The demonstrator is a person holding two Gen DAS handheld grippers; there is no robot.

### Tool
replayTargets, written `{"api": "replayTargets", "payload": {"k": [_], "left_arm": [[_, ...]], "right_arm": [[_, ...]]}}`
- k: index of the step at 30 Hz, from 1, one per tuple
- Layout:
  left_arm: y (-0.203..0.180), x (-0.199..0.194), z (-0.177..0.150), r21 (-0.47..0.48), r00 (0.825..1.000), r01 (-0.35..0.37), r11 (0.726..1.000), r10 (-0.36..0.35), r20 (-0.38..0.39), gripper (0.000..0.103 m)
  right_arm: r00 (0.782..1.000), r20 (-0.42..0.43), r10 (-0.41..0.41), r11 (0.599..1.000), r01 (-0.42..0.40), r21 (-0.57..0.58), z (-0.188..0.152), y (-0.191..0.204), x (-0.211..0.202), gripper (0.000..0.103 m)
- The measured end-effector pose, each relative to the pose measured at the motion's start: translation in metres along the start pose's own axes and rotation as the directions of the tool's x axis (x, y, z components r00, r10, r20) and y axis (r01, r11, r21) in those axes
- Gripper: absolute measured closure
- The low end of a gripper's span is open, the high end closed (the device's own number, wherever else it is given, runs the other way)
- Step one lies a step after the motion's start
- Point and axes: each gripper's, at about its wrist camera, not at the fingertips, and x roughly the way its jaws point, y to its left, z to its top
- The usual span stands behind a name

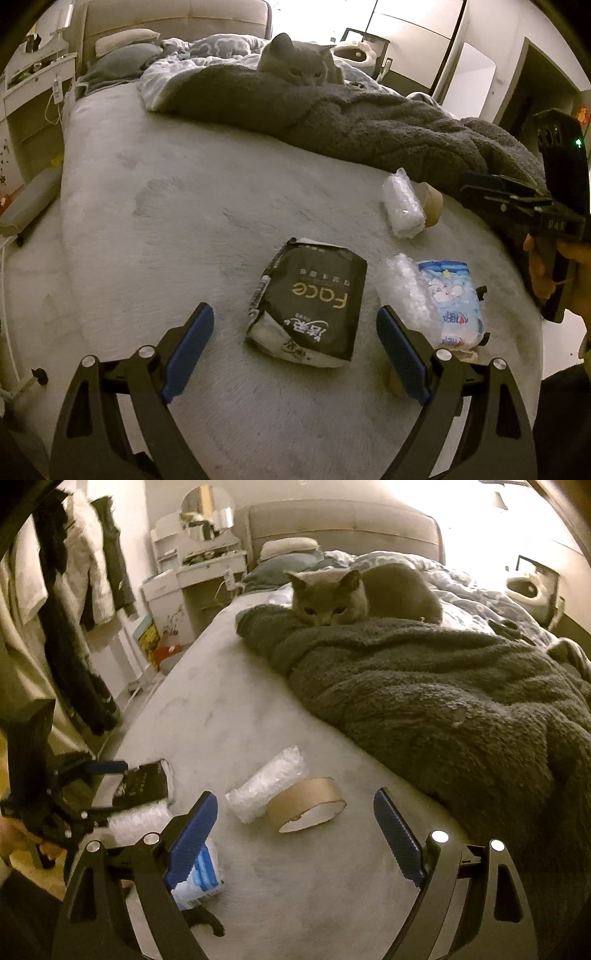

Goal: Collect trash
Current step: 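Close the left tool on the black 'Face' tissue packet while the right tool grasps the cardboard tube, then carry the packet to the black bin and open the left tool while the right tool carries the tube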

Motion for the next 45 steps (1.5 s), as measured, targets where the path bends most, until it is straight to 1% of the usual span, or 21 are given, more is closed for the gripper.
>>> {"api": "replayTargets", "payload": {"k": [2,4,6,10,12,13,14,16,18,21,25,30,33,37,43,45], "left_arm": [[0.002,0.003,0.001,-0.005,1.000,0.000,1.000,0.000,-0.005,0.014],[0.004,0.006,0.002,-0.022,1.000,0.009,1.000,-0.009,-0.013,0.016],[0.005,0.008,0.003,-0.034,1.000,0.015,0.999,-0.015,-0.016,0.020],[0.002,0.011,0.003,-0.020,1.000,0.002,1.000,-0.002,-0.024,0.024],[0.001,0.012,0.004,-0.017,1.000,0.004,1.000,-0.004,-0.029,0.033],[0.001,0.012,0.004,-0.016,0.999,0.012,1.000,-0.012,-0.034,0.037],[0.000,0.011,0.005,-0.020,0.999,0.025,0.999,-0.025,-0.034,0.042],[0.001,0.008,0.006,-0.032,0.999,0.035,0.999,-0.036,-0.026,0.043],[0.001,0.007,0.006,-0.038,0.999,0.040,0.998,-0.041,-0.022,0.045],[0.002,0.003,0.007,-0.057,0.999,0.049,0.997,-0.050,-0.009,0.047],[0.001,-0.006,0.011,-0.074,0.999,0.051,0.996,-0.050,0.017,0.047],[-0.008,-0.021,0.018,-0.059,0.998,0.018,0.998,-0.015,0.056,0.047],[-0.014,-0.029,0.023,-0.057,0.997,0.006,0.998,-0.002,0.083,0.047],[-0.017,-0.034,0.027,-0.068,0.995,-0.031,0.997,0.038,0.093,0.047],[-0.012,-0.040,0.029,-0.087,0.991,-0.101,0.991,0.109,0.084,0.047],[-0.010,-0.043,0.028,-0.098,0.989,-0.111,0.989,0.120,0.086,0.047]], "right_arm": [[0.999,-0.020,-0.028,0.998,0.027,-0.049,-0.003,0.001,0.006,0.015],[0.999,-0.039,-0.036,0.998,0.033,-0.060,-0.005,-0.001,0.012,0.015],[0.997,-0.060,-0.039,0.998,0.036,-0.052,-0.009,-0.008,0.019,0.015],[0.996,-0.082,-0.042,0.999,0.039,-0.033,-0.013,-0.019,0.027,0.016],[0.996,-0.087,-0.025,1.000,0.024,-0.018,-0.014,-0.023,0.029,0.020],[0.996,-0.089,-0.019,1.000,0.018,-0.016,-0.014,-0.023,0.029,0.020],[0.996,-0.091,-0.011,1.000,0.009,-0.018,-0.014,-0.022,0.030,0.021],[0.996,-0.094,0.004,1.000,-0.007,-0.029,-0.014,-0.019,0.032,0.023],[0.995,-0.098,0.014,0.999,-0.017,-0.029,-0.013,-0.018,0.034,0.030],[0.994,-0.106,0.029,0.999,-0.033,-0.028,-0.011,-0.015,0.038,0.037],[0.993,-0.121,0.018,0.998,-0.025,-0.055,-0.012,-0.008,0.040,0.040],[0.991,-0.136,0.020,0.998,-0.029,-0.064,-0.010,-0.002,0.045,0.048],[0.990,-0.137,0.020,0.997,-0.030,-0.074,-0.010,0.002,0.046,0.049],[0.990,-0.141,0.009,0.997,-0.020,-0.075,-0.008,0.004,0.046,0.050],[0.995,-0.097,-0.004,0.999,0.000,-0.040,0.001,0.003,0.030,0.050],[0.996,-0.088,-0.009,1.000,0.006,-0.028,0.004,0.004,0.026,0.050]]}}
